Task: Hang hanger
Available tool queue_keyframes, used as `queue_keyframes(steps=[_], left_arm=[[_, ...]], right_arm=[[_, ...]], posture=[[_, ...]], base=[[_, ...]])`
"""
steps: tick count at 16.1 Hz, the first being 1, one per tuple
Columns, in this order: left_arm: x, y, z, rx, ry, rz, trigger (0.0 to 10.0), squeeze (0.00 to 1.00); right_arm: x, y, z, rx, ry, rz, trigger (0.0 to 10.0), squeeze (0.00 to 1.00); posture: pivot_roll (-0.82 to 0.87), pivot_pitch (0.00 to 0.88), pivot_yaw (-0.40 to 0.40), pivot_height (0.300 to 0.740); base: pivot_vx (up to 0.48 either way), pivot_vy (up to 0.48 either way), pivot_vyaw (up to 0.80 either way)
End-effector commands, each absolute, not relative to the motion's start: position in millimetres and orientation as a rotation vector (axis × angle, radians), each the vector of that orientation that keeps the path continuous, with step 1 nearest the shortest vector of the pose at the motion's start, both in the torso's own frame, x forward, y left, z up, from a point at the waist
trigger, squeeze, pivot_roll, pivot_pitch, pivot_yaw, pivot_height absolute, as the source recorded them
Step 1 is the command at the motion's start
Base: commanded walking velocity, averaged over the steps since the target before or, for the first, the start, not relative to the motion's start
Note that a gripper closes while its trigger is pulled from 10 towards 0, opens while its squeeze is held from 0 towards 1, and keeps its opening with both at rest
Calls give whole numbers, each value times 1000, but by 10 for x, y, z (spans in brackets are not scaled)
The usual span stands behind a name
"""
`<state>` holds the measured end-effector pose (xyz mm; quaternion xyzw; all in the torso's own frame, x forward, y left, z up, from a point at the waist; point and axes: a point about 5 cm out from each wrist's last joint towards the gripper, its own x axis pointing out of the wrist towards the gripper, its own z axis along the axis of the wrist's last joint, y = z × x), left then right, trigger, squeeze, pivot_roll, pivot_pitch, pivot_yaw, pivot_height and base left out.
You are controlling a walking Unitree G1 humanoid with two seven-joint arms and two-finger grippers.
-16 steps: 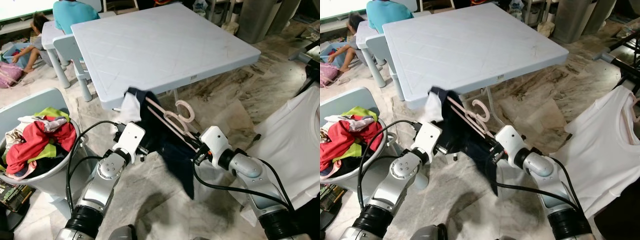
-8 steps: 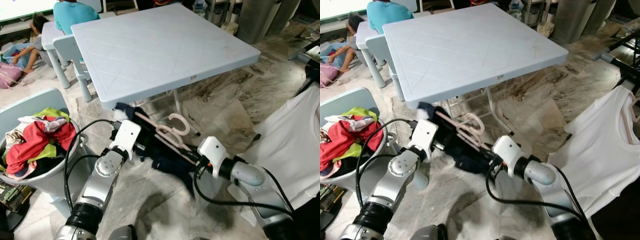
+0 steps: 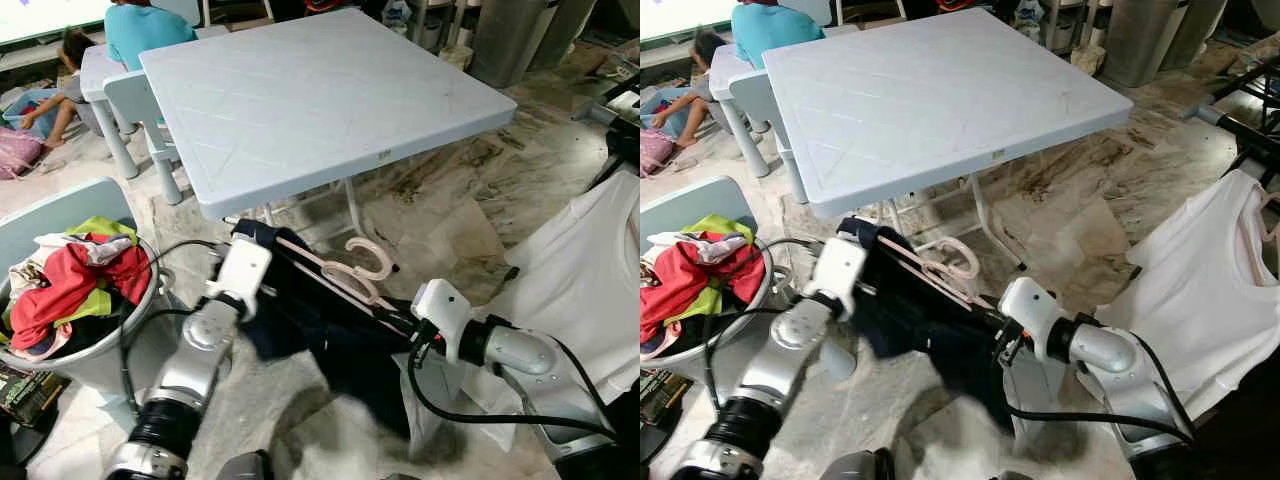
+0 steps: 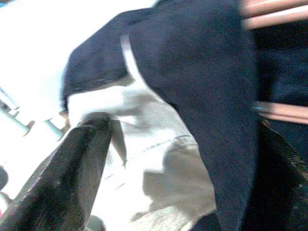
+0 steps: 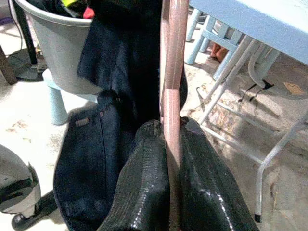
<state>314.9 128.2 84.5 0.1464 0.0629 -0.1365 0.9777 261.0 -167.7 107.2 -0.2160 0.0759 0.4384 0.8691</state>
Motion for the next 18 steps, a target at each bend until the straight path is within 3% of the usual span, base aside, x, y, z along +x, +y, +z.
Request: queue_keyframes(steps=[1,6,11,18], left_arm=[[3192,1344,891,304,109,-242,0,0],[3211,1572,869,333,131,-163,0,0],[3226,1592,872,335,134,-157,0,0],[3222,1624,884,305,133,-142,0,0]], right_arm=[[2676,-1711,1153,-479,120,875,0,0],[2659,-1814,1121,-505,156,887,0,0],[2664,-1889,1087,-535,163,866,0,0],[2767,-2210,935,-796,273,753,0,0]], posture=[[-72,65,32,740],[-69,71,29,740],[-69,71,29,740],[-68,72,30,740]], base=[[0,0,0],[0,0,0],[0,0,0],[0,0,0]])
